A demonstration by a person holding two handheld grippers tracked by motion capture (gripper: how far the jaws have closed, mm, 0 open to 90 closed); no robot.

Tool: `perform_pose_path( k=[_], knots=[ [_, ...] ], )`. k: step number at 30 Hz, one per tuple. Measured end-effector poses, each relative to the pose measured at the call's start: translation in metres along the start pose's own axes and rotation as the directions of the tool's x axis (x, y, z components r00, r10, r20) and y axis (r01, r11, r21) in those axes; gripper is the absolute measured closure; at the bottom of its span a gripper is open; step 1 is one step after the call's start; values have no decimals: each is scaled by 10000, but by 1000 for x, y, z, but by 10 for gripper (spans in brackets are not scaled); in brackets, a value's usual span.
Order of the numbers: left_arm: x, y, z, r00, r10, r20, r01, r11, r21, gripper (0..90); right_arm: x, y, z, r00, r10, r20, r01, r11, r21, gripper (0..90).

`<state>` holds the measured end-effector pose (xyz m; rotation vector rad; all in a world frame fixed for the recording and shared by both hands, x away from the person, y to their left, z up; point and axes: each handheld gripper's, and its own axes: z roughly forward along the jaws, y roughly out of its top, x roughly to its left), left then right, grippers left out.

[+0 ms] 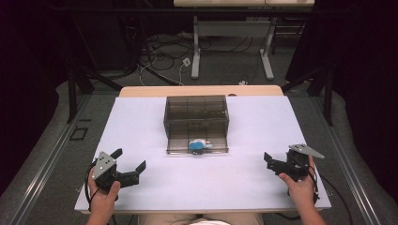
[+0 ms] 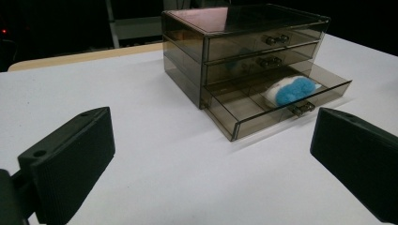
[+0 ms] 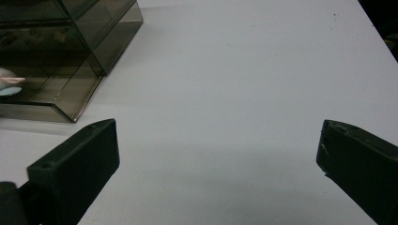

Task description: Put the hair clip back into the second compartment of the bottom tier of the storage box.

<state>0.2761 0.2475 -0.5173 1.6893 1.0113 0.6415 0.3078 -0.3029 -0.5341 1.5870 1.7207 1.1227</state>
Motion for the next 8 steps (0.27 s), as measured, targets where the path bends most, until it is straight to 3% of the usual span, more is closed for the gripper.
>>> perform_pose_path(
  k=[4,8],
  knots=[
    [1,0,0,10000,72,-18,-72,10000,38,3,1,0,0,9999,154,31,-154,9997,189,0],
    [1,0,0,9999,129,-30,-129,9999,39,3,3,-1,1,9999,105,26,-105,9999,7,0]
  ],
)
